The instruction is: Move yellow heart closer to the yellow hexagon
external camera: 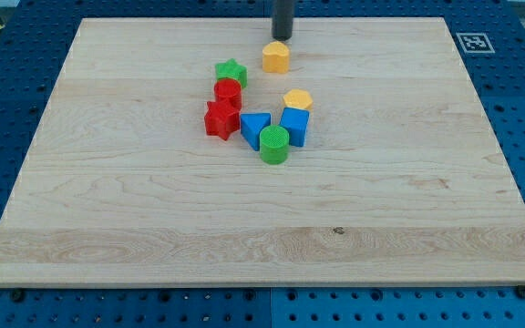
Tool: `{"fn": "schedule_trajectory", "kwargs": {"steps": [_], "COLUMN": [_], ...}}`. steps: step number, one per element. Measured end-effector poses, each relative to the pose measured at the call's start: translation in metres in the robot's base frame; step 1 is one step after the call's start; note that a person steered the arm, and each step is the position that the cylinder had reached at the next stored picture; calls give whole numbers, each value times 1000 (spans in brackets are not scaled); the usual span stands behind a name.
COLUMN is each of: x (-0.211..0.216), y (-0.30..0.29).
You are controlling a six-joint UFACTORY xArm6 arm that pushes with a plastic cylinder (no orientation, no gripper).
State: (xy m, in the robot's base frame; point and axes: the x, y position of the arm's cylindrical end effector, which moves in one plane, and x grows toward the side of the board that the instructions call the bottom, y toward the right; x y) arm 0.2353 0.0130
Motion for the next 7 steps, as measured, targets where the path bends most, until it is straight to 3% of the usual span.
{"fn": "schedule_trajectory", "kwargs": {"steps": [2, 7], "x": [31, 53], "y": [-27, 28]}}
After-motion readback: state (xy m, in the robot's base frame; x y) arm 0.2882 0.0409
